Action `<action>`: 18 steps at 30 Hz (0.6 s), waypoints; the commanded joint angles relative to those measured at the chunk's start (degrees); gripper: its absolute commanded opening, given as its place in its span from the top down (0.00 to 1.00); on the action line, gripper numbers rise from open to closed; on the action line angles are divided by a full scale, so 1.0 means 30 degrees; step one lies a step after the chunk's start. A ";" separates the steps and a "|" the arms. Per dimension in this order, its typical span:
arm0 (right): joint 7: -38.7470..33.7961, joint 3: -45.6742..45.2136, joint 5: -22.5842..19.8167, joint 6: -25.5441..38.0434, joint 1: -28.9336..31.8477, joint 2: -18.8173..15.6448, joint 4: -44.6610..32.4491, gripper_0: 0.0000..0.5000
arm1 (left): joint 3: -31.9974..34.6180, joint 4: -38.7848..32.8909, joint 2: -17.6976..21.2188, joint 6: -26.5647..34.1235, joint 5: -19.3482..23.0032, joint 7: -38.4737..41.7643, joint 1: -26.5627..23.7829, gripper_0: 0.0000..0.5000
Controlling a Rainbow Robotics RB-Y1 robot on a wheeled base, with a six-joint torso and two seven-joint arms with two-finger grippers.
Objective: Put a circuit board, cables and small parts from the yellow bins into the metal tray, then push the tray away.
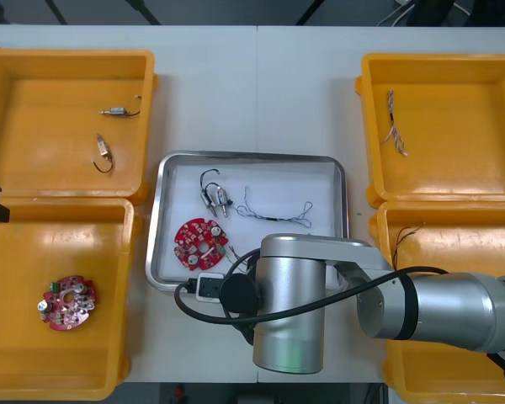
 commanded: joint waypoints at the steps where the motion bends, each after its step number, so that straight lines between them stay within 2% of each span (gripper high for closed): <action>1: -0.0270 0.0262 0.0631 -0.0129 0.0180 0.0437 -0.0102 1.00 | 0.0401 -0.0622 0.0805 0.0191 0.0097 0.0246 0.0384 0.00; 8: -0.0358 0.0262 0.1832 -0.0217 -0.0201 -0.0091 -0.0102 1.00 | 0.0401 -0.0681 0.0805 0.0191 0.0390 -0.0135 0.0413 0.00; 18: -0.0123 0.0262 0.2388 -0.1125 -0.1607 -0.1145 0.0279 1.00 | 0.0401 -0.0681 0.0805 0.0221 0.0507 -0.0428 0.0442 0.00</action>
